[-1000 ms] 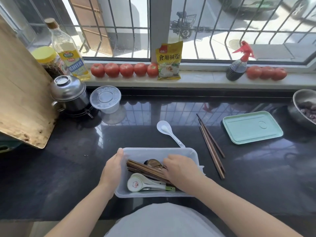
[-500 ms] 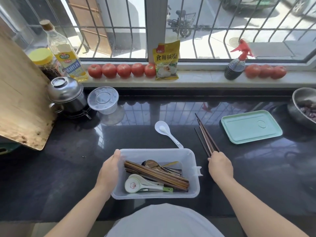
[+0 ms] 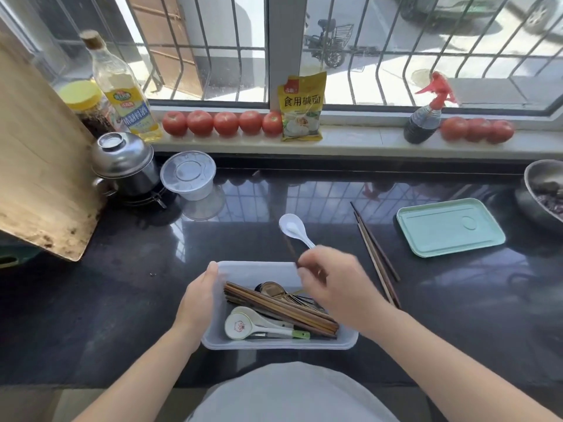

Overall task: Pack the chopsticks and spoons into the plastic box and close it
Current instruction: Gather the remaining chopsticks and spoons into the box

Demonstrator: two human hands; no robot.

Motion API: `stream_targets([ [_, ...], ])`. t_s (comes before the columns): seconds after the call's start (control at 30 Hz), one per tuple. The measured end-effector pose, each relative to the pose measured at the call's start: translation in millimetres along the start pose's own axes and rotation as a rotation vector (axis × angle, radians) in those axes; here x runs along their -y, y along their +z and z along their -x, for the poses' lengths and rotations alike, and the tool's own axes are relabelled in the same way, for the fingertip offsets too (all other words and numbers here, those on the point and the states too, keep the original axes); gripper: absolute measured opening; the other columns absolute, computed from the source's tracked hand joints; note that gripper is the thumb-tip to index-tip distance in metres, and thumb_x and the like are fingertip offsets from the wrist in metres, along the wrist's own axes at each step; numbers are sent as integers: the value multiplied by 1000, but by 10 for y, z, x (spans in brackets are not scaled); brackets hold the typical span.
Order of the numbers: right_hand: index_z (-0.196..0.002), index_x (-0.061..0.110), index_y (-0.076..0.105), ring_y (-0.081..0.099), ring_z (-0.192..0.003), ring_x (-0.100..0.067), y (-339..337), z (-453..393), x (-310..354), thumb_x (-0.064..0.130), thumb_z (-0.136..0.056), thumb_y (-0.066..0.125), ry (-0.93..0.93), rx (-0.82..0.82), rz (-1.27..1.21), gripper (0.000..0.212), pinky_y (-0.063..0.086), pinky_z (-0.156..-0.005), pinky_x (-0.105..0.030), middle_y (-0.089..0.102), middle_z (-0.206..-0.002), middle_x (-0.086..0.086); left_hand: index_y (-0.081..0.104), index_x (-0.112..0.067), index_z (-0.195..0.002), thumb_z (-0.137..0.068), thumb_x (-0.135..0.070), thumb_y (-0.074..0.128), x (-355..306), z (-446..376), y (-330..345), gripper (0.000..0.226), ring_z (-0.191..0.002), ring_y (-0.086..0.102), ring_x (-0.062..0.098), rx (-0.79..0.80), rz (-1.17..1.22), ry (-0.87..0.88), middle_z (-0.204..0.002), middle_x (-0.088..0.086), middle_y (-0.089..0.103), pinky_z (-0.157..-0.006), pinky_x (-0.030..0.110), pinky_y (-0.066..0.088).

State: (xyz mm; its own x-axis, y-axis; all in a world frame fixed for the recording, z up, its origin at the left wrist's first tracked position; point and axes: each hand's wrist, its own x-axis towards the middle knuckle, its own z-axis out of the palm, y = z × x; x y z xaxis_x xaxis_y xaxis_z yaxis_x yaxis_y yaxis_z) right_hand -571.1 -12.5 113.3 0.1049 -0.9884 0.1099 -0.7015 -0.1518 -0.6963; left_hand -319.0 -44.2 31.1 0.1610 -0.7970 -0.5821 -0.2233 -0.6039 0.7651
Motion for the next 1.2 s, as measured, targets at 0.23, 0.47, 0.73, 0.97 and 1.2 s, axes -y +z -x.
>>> stream_targets([
  [0.23, -86, 16, 51, 58, -75, -33, 633, 59, -260, 8, -90, 48, -26, 712, 721, 9, 39, -60, -38, 64, -89, -10, 79, -21, -99, -103, -62, 42, 15, 18, -19, 55, -106, 71, 24, 45, 139, -62, -96, 0, 81, -104, 47, 49],
  [0.47, -76, 18, 49, 53, -55, -26, 544, 45, -354, 22, -87, 67, -75, 229, 559, 22, 44, -45, -35, 50, -69, 0, 72, -34, -97, -103, -65, 37, 24, -13, -22, 47, -108, 62, 16, 24, 28, -19, -105, -10, 71, -104, 43, 41],
  [0.73, -98, 13, 57, 59, -94, -34, -26, 136, -1606, 30, -94, 63, 708, -38, 402, 18, 47, -78, -41, 59, -102, -9, 74, -24, -95, -107, -57, 36, -8, 27, 3, 52, -97, 64, 14, 8, 4, 19, -98, -1, 74, -85, 36, 44],
  [0.97, -78, 2, 55, 56, -66, -40, 208, 635, -2104, -5, -74, 79, 575, -43, 546, 25, 47, -58, -46, 56, -76, -19, 76, -26, -100, -105, -60, 36, 16, -10, -5, 53, -102, 66, 20, 14, 4, 14, -101, 1, 76, -97, 45, 47],
  [1.2, -94, 7, 61, 63, -94, -34, 205, 538, -1915, 24, -99, 58, 642, 101, 693, 18, 45, -73, -37, 66, -98, -12, 73, -30, -101, -106, -59, 35, 24, 6, 0, 48, -103, 64, 18, 16, 1, 21, -105, -2, 73, -96, 43, 44],
])
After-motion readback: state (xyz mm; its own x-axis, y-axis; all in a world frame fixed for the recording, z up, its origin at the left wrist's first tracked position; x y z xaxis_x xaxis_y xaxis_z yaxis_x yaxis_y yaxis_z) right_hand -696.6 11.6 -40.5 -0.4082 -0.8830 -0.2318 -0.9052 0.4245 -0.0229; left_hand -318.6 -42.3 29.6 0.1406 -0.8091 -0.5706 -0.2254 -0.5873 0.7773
